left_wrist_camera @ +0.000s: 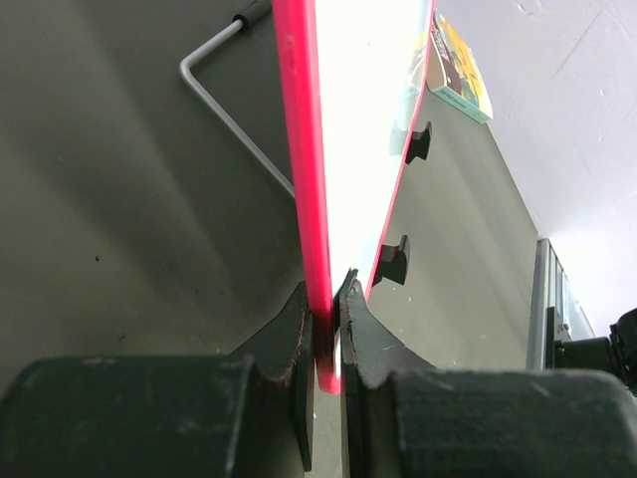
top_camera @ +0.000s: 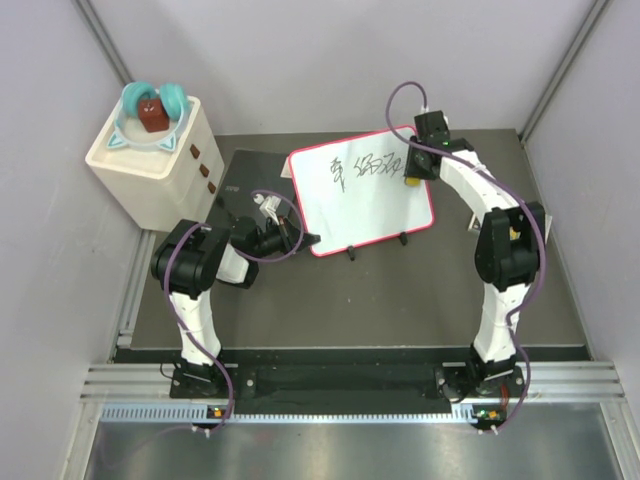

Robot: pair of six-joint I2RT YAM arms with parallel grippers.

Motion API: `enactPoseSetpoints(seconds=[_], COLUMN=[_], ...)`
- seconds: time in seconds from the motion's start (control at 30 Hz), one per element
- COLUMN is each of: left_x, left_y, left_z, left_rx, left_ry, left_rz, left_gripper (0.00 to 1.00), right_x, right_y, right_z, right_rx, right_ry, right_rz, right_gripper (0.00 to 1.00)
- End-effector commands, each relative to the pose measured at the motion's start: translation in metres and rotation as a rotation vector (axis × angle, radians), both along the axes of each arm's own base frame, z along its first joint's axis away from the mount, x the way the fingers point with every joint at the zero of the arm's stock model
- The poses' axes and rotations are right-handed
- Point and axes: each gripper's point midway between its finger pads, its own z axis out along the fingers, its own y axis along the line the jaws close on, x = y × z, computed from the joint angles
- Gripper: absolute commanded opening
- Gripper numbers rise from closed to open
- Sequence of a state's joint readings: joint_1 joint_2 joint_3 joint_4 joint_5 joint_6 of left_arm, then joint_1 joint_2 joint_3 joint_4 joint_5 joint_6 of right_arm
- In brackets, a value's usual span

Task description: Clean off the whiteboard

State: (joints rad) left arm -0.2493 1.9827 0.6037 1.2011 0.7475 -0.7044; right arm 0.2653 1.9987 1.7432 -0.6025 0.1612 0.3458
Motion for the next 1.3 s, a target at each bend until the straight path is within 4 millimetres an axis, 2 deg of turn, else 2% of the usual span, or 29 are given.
enactPoseSetpoints(seconds=[0.0,0.03,0.17,0.2,0.27,0.4,0.43,0.47,0.5,0.53,0.57,0.6,0.63,0.67,0.73,0.87,0.97,1.17,1.27], left_x=[0.004,0.004,0.005,0.006,0.006,0.005,0.004,0.004,0.004,0.003,0.004,0.004,0.003,0.003,0.002,0.002,0.002,0.001,0.001], left_y=[0.016,0.016,0.016,0.016,0.016,0.014,0.013,0.012,0.012,0.011,0.01,0.009,0.008,0.007,0.003,0.002,0.001,0.0,-0.001], left_z=[-0.036,-0.036,-0.036,-0.036,-0.037,-0.037,-0.037,-0.036,-0.038,-0.038,-0.037,-0.036,-0.039,-0.039,-0.039,-0.039,-0.039,-0.038,-0.038], left_rx=[0.133,0.134,0.137,0.137,0.141,0.142,0.145,0.148,0.155,0.159,0.164,0.169,0.18,0.187,0.195,0.207,0.211,0.216,0.22], left_ry=[0.018,0.018,0.018,0.018,0.02,0.015,0.02,0.014,0.017,0.015,0.007,0.005,0.011,0.006,0.0,-0.005,-0.008,-0.012,-0.014], left_rz=[0.069,0.07,0.073,0.074,0.075,0.07,0.066,0.064,0.065,0.06,0.06,0.056,0.059,0.055,0.047,0.046,0.044,0.041,0.038], left_gripper=[0.0,0.0,0.0,0.0,0.0,0.0,0.0,0.0,0.0,0.0,0.0,0.0,0.0,0.0,0.0,0.0,0.0,0.0,0.0], right_x=[0.039,0.044,0.046,0.042,0.038,0.026,0.025,0.024,0.022,0.017,0.013,0.018,0.002,-0.001,-0.012,-0.028,-0.037,-0.039,-0.029], right_y=[-0.019,-0.014,0.009,0.025,0.04,0.084,0.093,0.101,0.11,0.126,0.135,0.147,0.162,0.17,0.191,0.201,0.199,0.167,0.139], right_z=[0.008,0.017,0.015,0.013,0.005,-0.007,-0.002,-0.014,-0.016,-0.006,-0.027,-0.008,-0.017,-0.025,-0.024,-0.039,-0.053,-0.067,-0.066], right_rx=[-0.033,-0.017,0.007,0.007,-0.018,-0.02,-0.011,-0.014,-0.023,-0.029,-0.057,-0.076,-0.102,-0.119,-0.138,-0.132,-0.129,-0.247,-0.268], right_ry=[-0.093,-0.108,-0.083,-0.081,-0.069,-0.05,-0.05,-0.023,-0.012,-0.009,0.044,0.004,0.05,0.066,0.057,0.112,0.155,0.201,0.219], right_rz=[-0.054,-0.031,0.045,0.078,0.123,0.228,0.251,0.268,0.301,0.343,0.372,0.402,0.447,0.472,0.518,0.533,0.534,0.479,0.406], right_gripper=[0.0,0.0,0.0,0.0,0.0,0.0,0.0,0.0,0.0,0.0,0.0,0.0,0.0,0.0,0.0,0.0,0.0,0.0,0.0])
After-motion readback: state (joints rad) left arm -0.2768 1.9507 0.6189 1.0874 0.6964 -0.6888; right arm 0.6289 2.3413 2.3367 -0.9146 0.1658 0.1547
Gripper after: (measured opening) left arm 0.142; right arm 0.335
